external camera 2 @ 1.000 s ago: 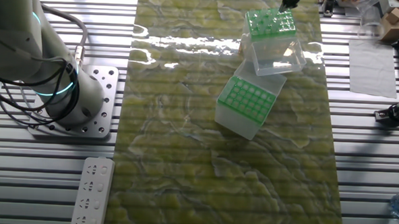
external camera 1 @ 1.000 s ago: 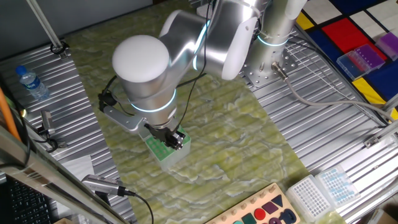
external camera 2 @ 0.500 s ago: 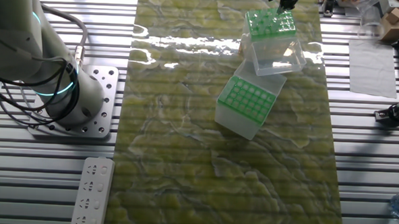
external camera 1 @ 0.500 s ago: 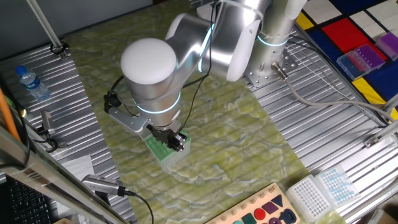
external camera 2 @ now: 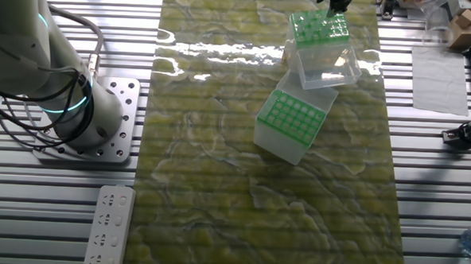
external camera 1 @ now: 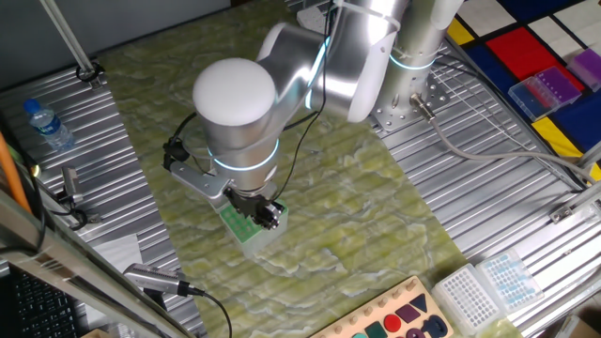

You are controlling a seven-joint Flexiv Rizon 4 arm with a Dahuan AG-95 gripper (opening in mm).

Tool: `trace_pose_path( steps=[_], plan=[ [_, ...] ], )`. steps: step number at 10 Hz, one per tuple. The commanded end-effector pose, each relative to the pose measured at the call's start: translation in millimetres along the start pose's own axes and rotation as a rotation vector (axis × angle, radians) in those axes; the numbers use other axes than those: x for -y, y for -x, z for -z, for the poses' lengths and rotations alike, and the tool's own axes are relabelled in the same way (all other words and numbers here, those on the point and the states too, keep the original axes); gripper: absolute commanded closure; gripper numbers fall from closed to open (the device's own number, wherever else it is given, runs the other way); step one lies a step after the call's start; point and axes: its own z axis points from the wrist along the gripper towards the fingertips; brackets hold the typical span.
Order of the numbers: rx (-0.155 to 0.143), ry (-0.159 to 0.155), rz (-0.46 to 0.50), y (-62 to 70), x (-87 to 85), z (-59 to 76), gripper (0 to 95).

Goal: Transfer all large pipette tips from one holder to another

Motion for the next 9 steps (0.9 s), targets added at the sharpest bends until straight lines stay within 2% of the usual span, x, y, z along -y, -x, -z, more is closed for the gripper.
trace_pose_path(
  steps=[1,6,7,9],
  plan=[
    [0.005,-0.005,0.02,0.9,-0.1,-1.1,76.0],
    [0.018,-0.014,0.039,0.8,-0.2,-4.6,76.0],
    [0.018,-0.014,0.038,0.8,-0.2,-4.6,95.0],
    [0.019,-0.011,0.031,0.9,-0.2,-3.2,95.0]
  ],
)
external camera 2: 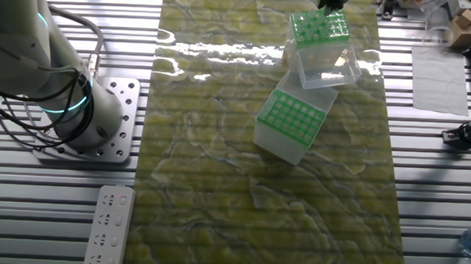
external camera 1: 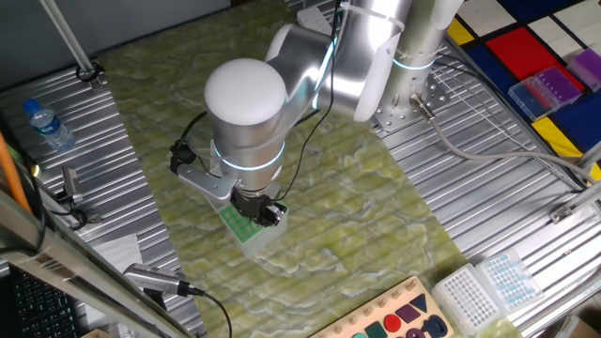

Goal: Transfer all large pipette tips from one holder to another

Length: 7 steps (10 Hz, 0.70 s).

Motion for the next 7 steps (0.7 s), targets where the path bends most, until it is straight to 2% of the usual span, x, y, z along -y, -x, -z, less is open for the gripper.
trace_pose_path(
  steps=[1,6,7],
  plan=[
    [-0.002,0.005,-0.011,0.2,0.2,4.9,95.0],
    [-0.015,0.018,-0.025,-1.2,4.2,39.7,95.0],
    [-0.017,0.023,-0.036,-2.4,4.3,50.8,95.0]
  ],
)
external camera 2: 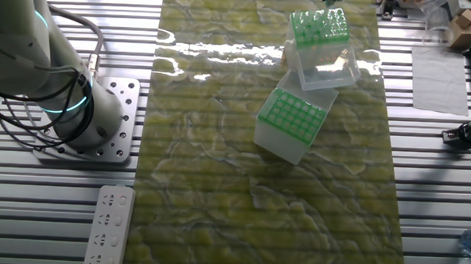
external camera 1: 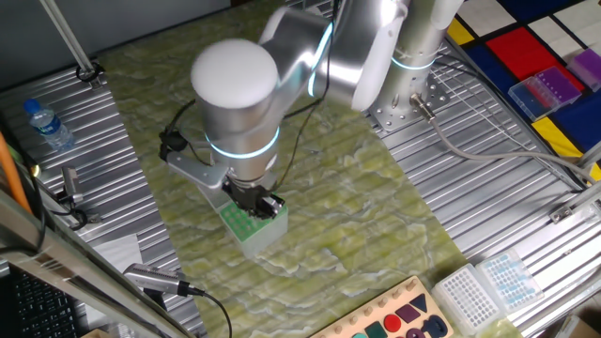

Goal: Transfer all large pipette tips from one holder to another

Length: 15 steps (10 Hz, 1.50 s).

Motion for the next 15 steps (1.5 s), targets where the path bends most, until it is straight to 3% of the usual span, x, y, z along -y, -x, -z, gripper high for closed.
trace_pose_path(
  steps=[1,10,15],
  plan=[
    [-0.004,0.003,-0.02,-2.2,-1.4,10.8,95.0],
    [-0.054,0.032,-0.055,4.7,-12.2,48.7,95.0],
    [-0.097,0.057,-0.053,3.5,-3.7,79.4,95.0]
  ],
)
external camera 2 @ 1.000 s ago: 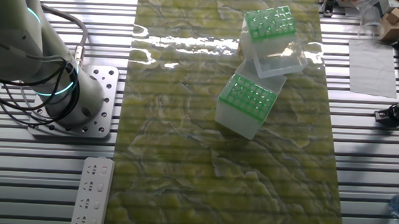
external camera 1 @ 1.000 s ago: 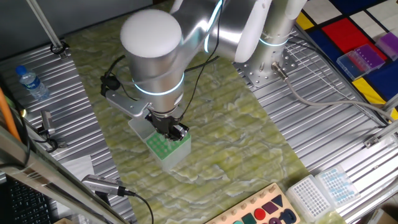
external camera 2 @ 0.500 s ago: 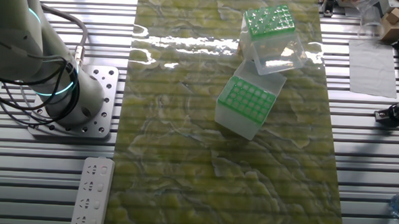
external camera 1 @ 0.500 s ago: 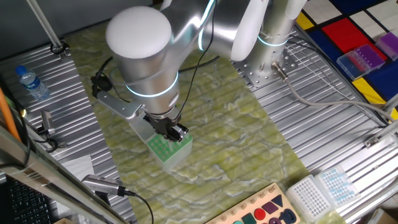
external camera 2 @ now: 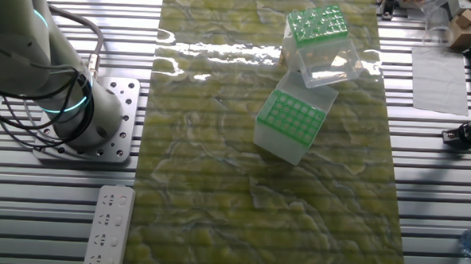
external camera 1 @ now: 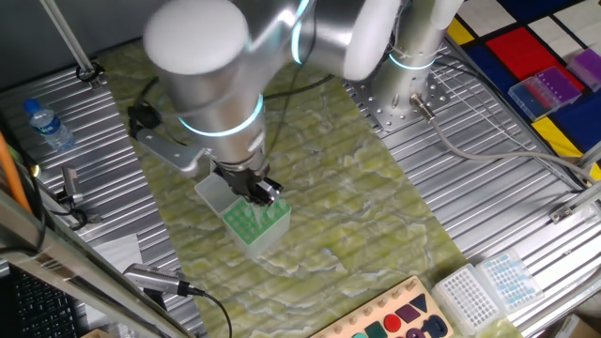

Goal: Transfer all large pipette tips from one holder to another

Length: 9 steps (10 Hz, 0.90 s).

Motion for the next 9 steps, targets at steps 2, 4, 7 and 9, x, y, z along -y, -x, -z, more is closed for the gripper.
trace_pose_path(
  steps=[2,4,7,9],
  plan=[
    [-0.023,0.013,-0.009,1.2,4.7,17.5,95.0],
    [-0.047,0.019,-0.005,0.8,12.8,32.2,95.0],
    [-0.074,0.017,0.042,-13.5,34.5,48.5,95.0],
    [-0.091,0.012,0.078,-32.1,56.5,62.9,95.0]
  ],
)
